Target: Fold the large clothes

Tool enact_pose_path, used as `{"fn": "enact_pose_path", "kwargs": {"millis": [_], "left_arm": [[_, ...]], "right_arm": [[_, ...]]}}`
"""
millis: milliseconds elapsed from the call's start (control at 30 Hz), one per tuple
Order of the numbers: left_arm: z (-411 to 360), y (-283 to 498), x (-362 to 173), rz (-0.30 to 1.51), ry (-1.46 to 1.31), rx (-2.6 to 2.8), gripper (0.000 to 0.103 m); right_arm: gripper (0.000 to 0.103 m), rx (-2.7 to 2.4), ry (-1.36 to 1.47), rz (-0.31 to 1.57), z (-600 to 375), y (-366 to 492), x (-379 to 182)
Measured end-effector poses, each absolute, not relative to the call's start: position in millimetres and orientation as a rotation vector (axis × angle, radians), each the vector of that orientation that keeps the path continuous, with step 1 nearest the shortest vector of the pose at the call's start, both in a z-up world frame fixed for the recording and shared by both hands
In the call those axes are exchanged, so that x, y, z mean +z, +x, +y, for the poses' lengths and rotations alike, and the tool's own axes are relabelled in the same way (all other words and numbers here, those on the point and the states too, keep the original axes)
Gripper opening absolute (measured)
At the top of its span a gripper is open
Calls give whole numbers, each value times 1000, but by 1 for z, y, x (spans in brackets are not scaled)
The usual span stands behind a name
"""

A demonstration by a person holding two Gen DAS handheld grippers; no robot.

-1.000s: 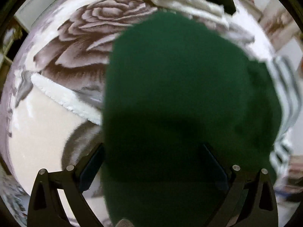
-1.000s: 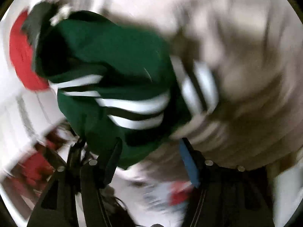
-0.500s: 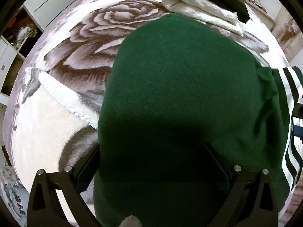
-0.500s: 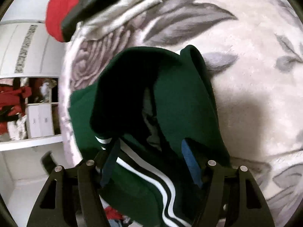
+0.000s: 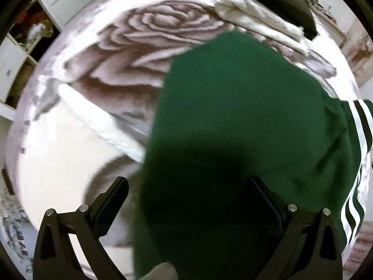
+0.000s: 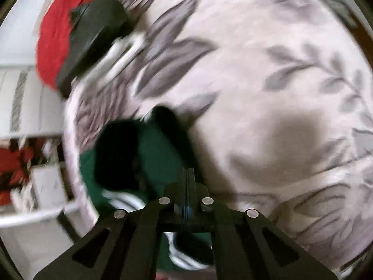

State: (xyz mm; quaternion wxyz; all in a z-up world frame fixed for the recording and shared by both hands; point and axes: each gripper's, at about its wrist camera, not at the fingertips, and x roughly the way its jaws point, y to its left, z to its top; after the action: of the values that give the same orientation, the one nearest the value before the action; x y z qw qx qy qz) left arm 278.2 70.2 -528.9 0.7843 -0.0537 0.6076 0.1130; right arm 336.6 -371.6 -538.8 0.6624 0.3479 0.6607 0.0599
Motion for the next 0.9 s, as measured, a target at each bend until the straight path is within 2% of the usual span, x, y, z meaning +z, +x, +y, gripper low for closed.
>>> {"fn": "enact_pose_path", "kwargs": {"millis": [67,100,133,300,333,367,400,433,600,667,767,867,900], "left_arm": [[71,279,-520,1277,-81,274,103],[71,280,-518,1264,-52,290,103],[70,281,-519,1261,-30,299,103],[67,286,-528,1286,-20,282,103],[65,286,-527,1290,-9,277,103],[63,285,-526,1290,7,274,103],[62,285,-524,1289,19,273,103],[62,283,-522,1287,27,269,103],[71,281,-508,1248,-99,180,103],[72,288,-511,1258,-142,168,103],[70,300,-529,1305,-93,180,103],[77,303,-530,1324,-112,156,103],[78,302,-528,1320,-114,154,103]], "right_arm": [[22,238,784,1488,-352,341,-531],[60,267,765,1482,-342,344,-528],[80,308,756,1466,-331,348,-528],[79,348,717,1551,-285,370,-574],[46,326,660,1542,-278,371,-576],[20,331,639,1544,-274,370,-575],[10,317,637,1551,-273,367,-572],[9,268,641,1512,-281,361,-557],[7,3,763,1405,-350,333,-512],[7,-33,683,1443,-354,337,-533],[12,45,748,1632,-345,352,-595],[27,96,819,1621,-350,354,-585],[48,101,797,1576,-355,355,-573]]}}
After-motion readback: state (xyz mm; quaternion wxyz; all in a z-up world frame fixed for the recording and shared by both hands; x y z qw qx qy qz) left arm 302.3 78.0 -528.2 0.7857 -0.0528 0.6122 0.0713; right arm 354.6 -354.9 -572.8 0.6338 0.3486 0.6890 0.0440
